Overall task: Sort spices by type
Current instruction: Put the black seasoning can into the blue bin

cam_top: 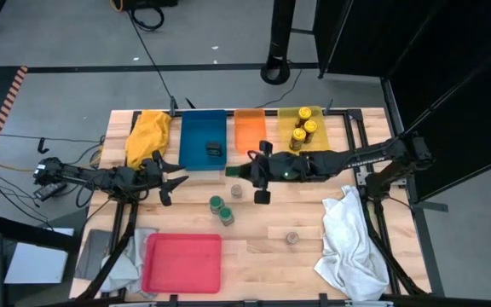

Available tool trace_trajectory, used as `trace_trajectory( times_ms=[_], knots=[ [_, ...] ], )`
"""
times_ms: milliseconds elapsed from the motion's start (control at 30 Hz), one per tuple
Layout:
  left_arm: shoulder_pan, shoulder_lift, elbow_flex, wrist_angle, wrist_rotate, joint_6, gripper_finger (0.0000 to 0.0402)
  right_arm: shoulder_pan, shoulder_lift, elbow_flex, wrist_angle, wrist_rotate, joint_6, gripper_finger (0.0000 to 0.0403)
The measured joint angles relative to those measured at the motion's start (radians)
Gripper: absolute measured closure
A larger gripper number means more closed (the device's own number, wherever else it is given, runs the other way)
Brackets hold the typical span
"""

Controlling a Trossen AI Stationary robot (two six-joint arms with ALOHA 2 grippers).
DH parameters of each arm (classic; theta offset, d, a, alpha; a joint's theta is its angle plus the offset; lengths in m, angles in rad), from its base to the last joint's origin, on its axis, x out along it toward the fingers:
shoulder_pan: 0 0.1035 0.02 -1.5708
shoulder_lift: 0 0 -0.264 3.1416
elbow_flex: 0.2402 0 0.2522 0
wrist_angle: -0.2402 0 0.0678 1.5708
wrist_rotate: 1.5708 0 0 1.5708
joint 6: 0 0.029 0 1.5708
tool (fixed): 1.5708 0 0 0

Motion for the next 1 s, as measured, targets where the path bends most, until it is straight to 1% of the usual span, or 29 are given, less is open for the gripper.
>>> trace_trajectory(
  times_ms=[233,367,600,800,1000],
  knots=[
    [0.000,0.000,0.000,-0.001,0.000,0.000,0.0218,-0.050,0.000,0.000,0.124,-0.005,-0.061,0.0270],
    [0.000,0.000,0.000,-0.001,0.000,0.000,0.0218,-0.078,0.000,0.000,0.188,-0.053,-0.103,0.0266],
    [0.000,0.000,0.000,-0.001,0.000,0.000,0.0218,-0.146,0.000,0.000,0.211,-0.073,-0.123,0.0271],
    [0.000,0.000,0.000,-0.001,0.000,0.000,0.0218,-0.227,0.000,0.000,0.256,-0.169,-0.104,0.0263],
    [0.000,0.000,0.000,-0.003,0.000,0.002,0.0218,-0.291,0.057,0.000,0.365,-0.252,-0.098,0.0269]
  ],
)
